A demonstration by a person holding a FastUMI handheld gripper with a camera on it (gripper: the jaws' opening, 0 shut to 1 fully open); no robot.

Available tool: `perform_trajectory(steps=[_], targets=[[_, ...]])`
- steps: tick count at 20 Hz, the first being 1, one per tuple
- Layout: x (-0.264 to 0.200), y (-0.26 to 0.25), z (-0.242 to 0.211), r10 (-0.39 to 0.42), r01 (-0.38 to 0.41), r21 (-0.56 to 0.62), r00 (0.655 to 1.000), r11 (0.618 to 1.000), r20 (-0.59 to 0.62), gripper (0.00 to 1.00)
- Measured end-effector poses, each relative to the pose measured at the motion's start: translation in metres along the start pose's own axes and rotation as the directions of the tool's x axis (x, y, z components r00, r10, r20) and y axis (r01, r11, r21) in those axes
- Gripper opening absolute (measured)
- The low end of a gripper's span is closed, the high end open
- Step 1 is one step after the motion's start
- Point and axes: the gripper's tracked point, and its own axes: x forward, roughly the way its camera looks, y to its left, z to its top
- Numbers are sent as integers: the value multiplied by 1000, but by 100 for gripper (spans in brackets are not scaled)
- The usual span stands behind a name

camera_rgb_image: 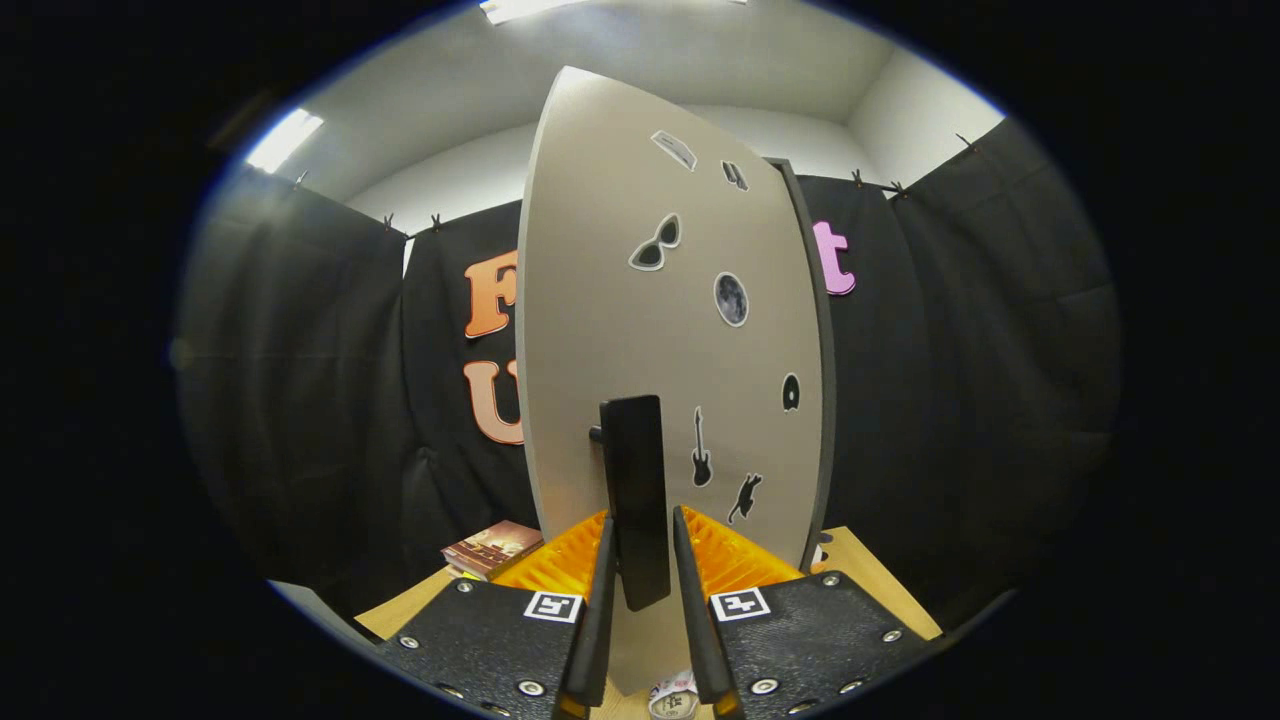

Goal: Open the shoe cabinet door, grab the shoes and put them into the shoe cabinet, then close the shoe cabinet door.

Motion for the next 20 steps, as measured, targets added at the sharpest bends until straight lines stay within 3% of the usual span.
perform_trajectory(steps=[7,10,20], targets=[[-31,-36,-1,-28,28,4,1000,1000,-3,33],[-42,-44,0,-57,57,-35,998,998,-2,33],[-66,-96,4,-151,151,-9,988,988,7,33]])
